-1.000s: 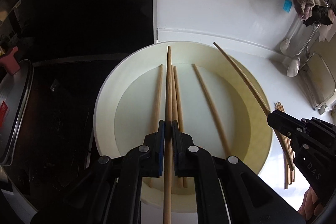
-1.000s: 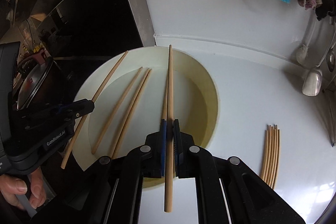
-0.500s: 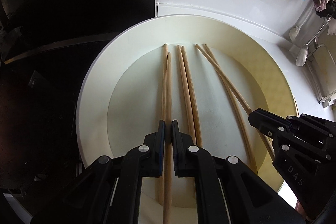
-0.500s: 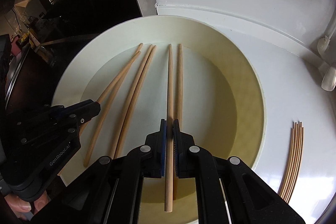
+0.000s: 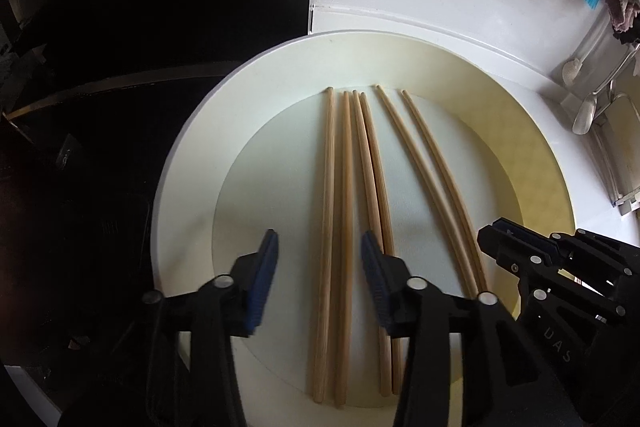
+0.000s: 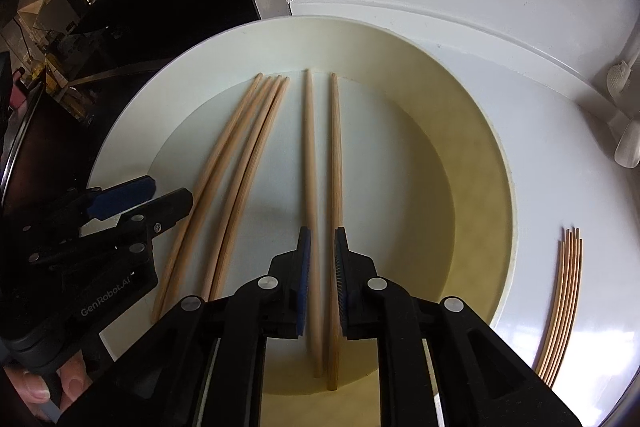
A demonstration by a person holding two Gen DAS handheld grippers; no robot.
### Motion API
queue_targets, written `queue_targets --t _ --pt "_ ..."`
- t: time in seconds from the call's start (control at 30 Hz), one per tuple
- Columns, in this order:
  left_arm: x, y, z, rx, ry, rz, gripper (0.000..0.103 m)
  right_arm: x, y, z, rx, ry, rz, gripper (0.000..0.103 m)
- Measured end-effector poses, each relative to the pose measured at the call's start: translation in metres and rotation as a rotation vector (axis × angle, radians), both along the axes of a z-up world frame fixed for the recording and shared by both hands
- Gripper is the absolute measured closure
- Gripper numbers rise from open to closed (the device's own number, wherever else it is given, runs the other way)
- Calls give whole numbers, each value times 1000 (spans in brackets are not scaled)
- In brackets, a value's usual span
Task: Organize utensils
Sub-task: 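Open the left tool to drop its chopstick while the right tool releases its own, then move both open tools back over the chopstick row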
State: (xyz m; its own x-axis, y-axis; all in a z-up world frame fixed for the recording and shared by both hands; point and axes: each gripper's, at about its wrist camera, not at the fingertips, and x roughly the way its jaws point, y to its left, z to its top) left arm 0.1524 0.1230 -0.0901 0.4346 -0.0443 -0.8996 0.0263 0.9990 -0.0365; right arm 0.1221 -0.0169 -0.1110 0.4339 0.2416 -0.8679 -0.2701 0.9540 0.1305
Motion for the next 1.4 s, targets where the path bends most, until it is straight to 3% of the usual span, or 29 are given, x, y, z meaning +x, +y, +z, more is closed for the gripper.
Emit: queue_targets --t 0.07,0.17,0.3,0.57,0.93,1.23,1.4 --pt "-3 3 7 0 -29 18 34 -3 -3 6 1 -23 0 90" --pt "-8 6 16 5 -54 27 30 -9 -8 13 5 -48 -13 79" --pt "-16 6 25 21 -71 30 23 -19 -14 19 19 -64 -26 77" --pt "-41 8 38 26 -87 34 19 -53 -31 28 19 -93 -46 62" --pt "-84 -11 62 37 -127 35 15 -93 -57 34 34 -106 -59 52" --pt "-108 -55 73 40 -141 5 14 -132 -97 43 32 -156 -47 39" --pt "-120 -87 72 30 -144 -29 10 -152 -131 43 33 -169 -75 38"
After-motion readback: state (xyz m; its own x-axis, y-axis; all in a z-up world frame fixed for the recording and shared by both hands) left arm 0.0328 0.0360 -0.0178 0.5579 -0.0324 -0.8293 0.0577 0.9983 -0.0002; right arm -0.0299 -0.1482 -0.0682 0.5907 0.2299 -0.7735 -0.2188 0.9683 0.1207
